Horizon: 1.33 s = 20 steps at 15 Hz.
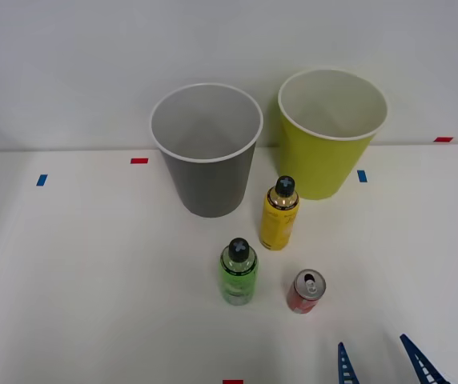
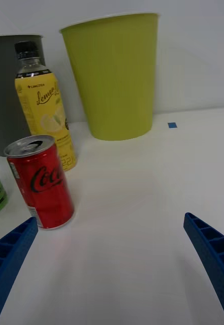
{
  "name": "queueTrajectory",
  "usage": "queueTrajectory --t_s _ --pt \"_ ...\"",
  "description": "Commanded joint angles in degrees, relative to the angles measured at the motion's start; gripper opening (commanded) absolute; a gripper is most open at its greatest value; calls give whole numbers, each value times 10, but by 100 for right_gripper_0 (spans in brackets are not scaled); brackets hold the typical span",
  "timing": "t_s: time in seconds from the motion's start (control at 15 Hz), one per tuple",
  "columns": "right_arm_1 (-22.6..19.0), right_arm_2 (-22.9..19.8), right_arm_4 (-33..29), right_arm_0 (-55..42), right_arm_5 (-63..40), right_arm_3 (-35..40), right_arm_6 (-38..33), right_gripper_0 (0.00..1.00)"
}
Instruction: Put cans in the gray bin, plastic bottles in the light green bin
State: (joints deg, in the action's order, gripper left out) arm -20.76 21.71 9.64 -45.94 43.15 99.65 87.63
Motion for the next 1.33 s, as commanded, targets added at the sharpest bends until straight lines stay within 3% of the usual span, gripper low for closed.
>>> queueTrajectory --t_s 0.07,0.27,0.87,1.07,1.33 --pt "-42 34 4 7 0 35 4 100" --pt "-80 68 61 9 0 58 16 100" --pt "-139 89 77 79 -2 64 71 100" --pt "-157 122 127 100 -3 64 95 100" --pt "-158 151 229 117 -3 64 244 100"
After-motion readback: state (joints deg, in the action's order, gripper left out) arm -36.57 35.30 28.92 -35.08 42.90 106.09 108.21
